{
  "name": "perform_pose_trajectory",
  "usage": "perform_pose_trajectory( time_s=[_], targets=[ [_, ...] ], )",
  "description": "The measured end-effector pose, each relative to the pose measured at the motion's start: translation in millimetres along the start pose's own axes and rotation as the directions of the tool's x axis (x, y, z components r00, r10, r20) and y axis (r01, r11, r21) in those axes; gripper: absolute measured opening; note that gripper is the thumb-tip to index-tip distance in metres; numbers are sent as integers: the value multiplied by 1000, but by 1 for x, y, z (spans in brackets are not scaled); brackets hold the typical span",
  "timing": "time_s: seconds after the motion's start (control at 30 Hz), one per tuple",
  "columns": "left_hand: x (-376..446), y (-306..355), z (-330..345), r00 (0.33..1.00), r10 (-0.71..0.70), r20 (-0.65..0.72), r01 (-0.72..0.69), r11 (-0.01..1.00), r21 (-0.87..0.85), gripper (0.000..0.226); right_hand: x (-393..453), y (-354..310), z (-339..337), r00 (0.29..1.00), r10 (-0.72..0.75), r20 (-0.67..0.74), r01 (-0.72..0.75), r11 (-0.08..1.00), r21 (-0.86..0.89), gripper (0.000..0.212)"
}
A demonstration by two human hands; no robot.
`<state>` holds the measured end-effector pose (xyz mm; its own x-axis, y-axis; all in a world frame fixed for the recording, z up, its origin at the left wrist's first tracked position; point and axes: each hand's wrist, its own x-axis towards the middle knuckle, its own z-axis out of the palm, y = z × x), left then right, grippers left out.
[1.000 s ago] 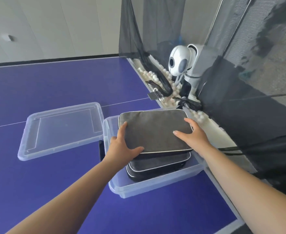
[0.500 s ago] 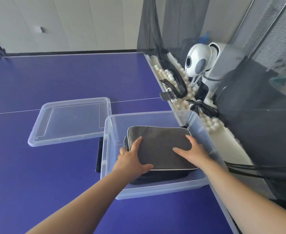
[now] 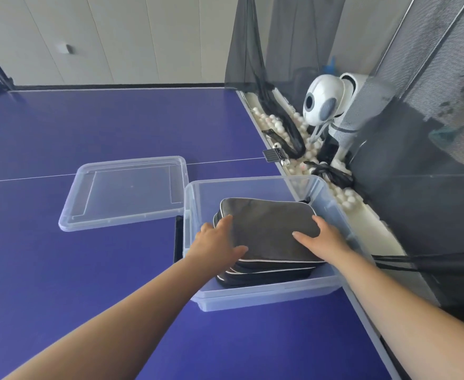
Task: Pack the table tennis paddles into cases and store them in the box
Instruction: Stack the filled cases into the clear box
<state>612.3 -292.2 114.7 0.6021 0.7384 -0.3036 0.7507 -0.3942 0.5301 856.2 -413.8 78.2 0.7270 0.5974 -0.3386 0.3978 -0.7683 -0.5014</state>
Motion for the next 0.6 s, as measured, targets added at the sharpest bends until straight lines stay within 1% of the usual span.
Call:
perform_pose_trajectory(
  time_s=[0.1, 0.17, 0.23, 0.3, 0.43, 0.5, 0.6],
  targets=[
    [-13, -9, -16, 992, 105, -63, -106, 994, -10, 71, -20, -15, 2, 995, 7, -100, -8, 1000, -18, 87],
    [-23, -21, -29, 976, 182, -121, -180, 983, 28, 66, -38, -32, 7, 986, -9, -167, 3, 999, -36, 82],
    [-32, -37, -43, 961, 229, -158, -218, 972, 84, 61, -58, -53, 14, 974, -41, -221, 31, 998, -47, 77],
    [-40, -59, -57, 956, 238, -173, -217, 967, 129, 59, -78, -75, 26, 967, -88, -240, 80, 996, -43, 74],
    [-53, -115, -87, 963, 206, -172, -175, 967, 183, 59, -114, -124, 56, 952, -185, -246, 187, 982, -14, 66],
    [-57, -145, -101, 966, 192, -173, -148, 960, 237, 60, -127, -145, 73, 933, -243, -265, 238, 970, -51, 63],
    [-64, -187, -119, 968, 145, -204, -83, 955, 286, 60, -146, -170, 100, 915, -314, -255, 290, 949, -125, 61]
  ],
)
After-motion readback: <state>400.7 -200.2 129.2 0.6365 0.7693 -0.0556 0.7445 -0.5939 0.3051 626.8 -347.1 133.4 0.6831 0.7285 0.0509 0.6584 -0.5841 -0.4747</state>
